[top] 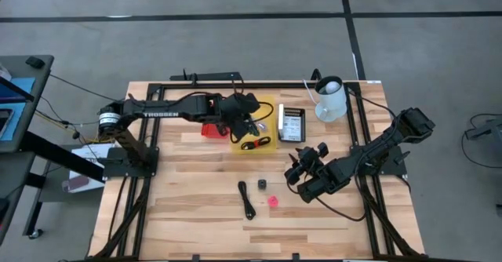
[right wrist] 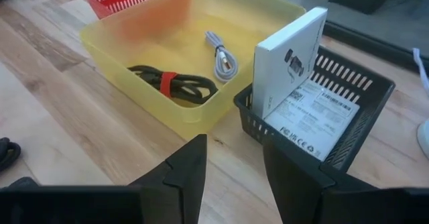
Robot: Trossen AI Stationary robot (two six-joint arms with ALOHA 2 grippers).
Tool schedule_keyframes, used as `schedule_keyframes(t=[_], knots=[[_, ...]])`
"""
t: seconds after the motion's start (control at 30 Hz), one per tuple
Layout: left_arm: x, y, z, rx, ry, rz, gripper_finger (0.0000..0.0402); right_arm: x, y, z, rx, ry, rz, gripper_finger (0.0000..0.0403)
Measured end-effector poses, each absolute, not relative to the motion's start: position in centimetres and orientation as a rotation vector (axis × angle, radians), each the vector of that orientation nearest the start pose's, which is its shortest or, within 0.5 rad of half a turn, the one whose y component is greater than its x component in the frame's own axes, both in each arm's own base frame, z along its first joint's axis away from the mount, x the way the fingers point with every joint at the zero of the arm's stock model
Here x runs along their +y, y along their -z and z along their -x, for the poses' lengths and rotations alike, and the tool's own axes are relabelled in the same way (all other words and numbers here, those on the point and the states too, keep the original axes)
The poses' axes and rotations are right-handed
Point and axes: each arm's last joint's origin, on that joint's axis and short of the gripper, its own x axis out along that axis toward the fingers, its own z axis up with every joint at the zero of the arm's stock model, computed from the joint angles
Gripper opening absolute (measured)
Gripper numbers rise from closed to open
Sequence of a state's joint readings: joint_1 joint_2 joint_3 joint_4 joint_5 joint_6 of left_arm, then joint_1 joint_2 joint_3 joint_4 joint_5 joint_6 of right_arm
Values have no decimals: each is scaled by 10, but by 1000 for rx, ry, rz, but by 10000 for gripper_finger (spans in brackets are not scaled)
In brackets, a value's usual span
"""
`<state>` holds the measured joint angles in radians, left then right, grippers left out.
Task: Pick and place items into bin
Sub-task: Put the green charger cable into the yellow bin
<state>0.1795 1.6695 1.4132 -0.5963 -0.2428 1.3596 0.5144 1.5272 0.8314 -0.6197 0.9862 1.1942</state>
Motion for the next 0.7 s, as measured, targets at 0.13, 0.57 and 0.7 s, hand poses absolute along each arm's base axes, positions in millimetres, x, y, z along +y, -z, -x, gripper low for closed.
schedule_keyframes(t=[0.13, 0.57, 0.7], knots=[[73, -295, -360, 919, 227, -1337, 8, 104, -176, -235, 544, 856, -177, 141], [83, -295, -358, 870, 168, -1110, 50, 97, -176, -238, 543, 883, -188, 141], [83, -295, -358, 869, 161, -1093, 58, 97, -176, -238, 544, 882, -191, 143]])
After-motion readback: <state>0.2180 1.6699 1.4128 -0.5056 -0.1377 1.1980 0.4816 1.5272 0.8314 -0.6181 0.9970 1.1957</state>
